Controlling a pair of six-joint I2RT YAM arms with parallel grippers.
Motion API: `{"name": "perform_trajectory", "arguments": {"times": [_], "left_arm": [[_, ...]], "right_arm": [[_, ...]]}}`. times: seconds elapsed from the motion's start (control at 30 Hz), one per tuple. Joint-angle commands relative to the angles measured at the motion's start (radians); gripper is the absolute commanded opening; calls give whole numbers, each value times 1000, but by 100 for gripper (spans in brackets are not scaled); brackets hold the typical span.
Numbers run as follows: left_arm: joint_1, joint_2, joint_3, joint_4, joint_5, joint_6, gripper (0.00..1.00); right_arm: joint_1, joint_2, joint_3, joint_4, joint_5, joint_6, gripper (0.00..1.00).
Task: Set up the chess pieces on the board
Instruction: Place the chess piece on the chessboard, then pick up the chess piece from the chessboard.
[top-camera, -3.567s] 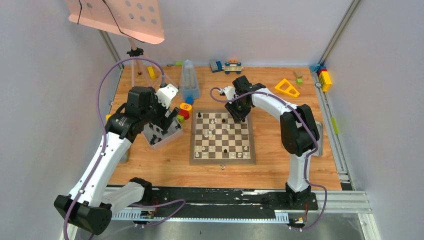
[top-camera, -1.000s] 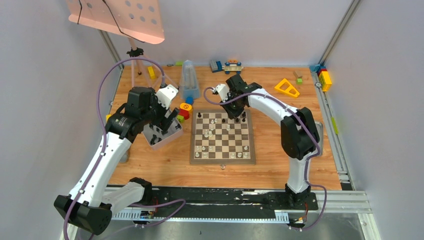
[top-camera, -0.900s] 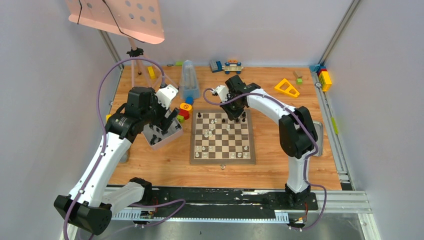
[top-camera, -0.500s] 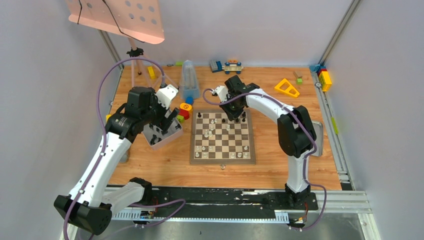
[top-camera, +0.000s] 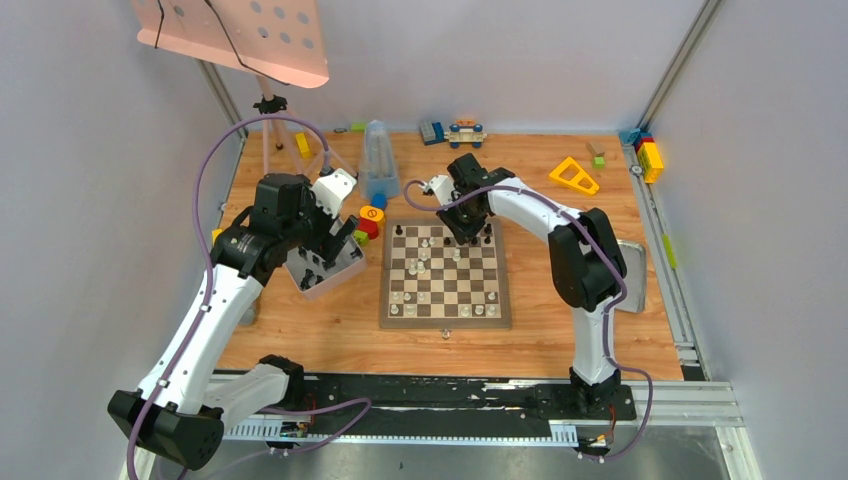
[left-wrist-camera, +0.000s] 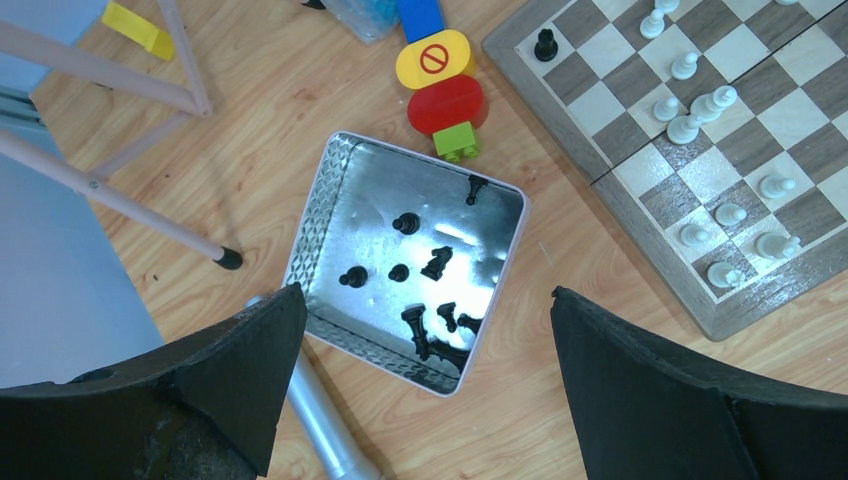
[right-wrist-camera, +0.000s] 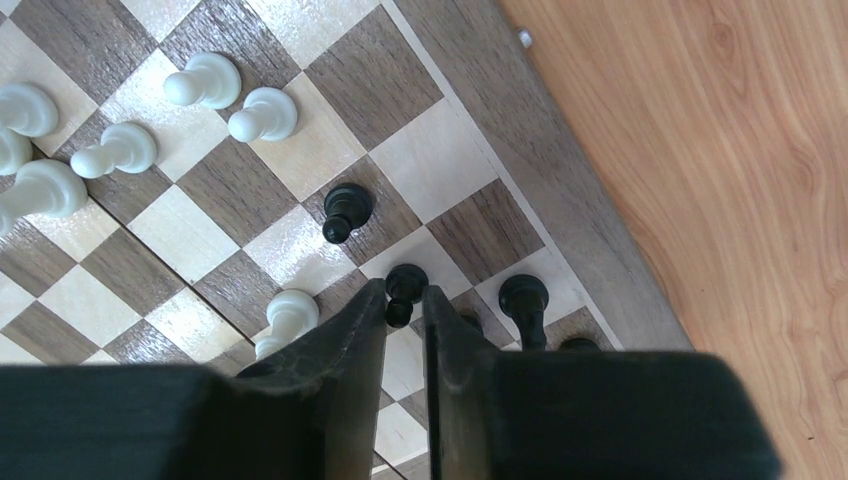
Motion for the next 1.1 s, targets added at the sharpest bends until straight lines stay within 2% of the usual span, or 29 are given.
{"name": "perform_trajectory", "arguments": {"times": [0.0, 0.1, 0.33, 1.07], "left_arm": [[7, -12, 2, 29, 2, 12, 100], [7, -11, 3, 29, 3, 12, 100], [7, -17, 2, 26, -2, 14, 100], [7, -15, 4, 27, -2, 19, 100]], "right_arm": [[-3, -14, 39, 5, 5, 0, 29], [-3, -30, 62, 4, 0, 4, 38], [8, -52, 140, -10, -30, 6, 43], [88, 82, 255, -15, -82, 4, 32]]}}
